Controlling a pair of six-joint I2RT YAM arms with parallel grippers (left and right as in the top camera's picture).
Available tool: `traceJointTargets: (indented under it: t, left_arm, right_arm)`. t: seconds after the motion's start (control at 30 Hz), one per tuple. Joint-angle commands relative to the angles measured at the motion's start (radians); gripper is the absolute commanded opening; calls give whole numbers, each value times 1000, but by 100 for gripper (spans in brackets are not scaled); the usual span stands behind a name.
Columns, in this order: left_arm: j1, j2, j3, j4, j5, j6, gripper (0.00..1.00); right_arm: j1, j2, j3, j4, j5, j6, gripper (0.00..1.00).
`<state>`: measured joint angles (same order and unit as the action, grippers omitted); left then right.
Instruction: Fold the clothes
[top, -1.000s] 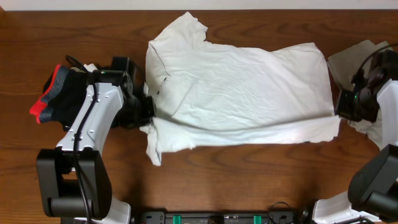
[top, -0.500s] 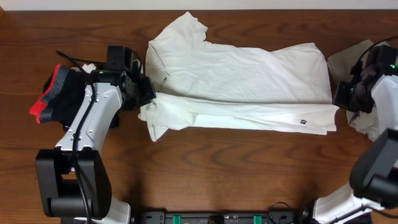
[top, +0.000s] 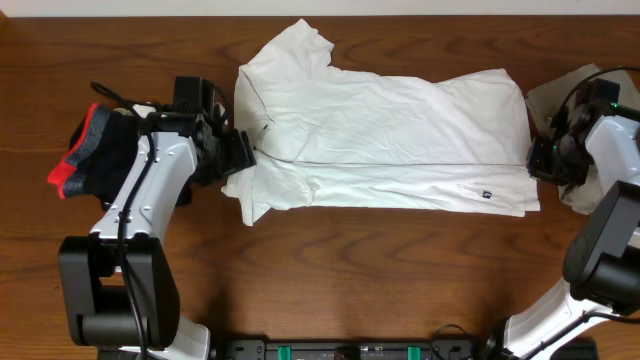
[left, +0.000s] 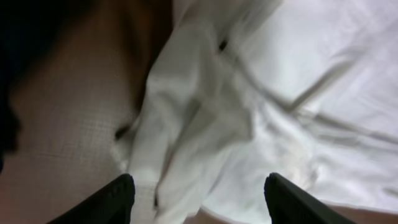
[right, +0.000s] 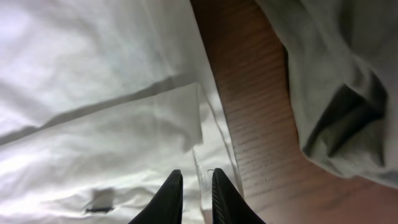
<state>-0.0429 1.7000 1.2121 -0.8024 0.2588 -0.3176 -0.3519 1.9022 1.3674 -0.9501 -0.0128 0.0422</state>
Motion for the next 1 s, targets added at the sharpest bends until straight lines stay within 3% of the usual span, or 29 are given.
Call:
traceJointTargets:
  t: [0.0,0.23,0.6,0.77,0.8,0.83,0.97]
  left_arm:
    - [4,11,-2,-65,-10,2,70]
    - [4,11,-56,-102,-9,2,69]
    - [-45,11,-229,94,51,3,66]
    - [-90,11,-253,165,54,6,41]
    - [-97,11,-253,171,54,7,28]
    - [-100,11,-253,177,54,9,6]
    - [-100,3,-246,170,71,9,6]
  right_arm:
    - [6,-57,13,-9,-31,4,15]
    - [28,-51,-29,2,-48,-6,15]
    - [52,-51,-149,106,-47,-6,17]
    - [52,-51,-154,109,-47,-6,15]
    - [52,-51,-154,108,-47,-6,15]
    - [52,-51,-154,108,-47,-6,15]
    - [52,-51,-154,108,-47,-6,15]
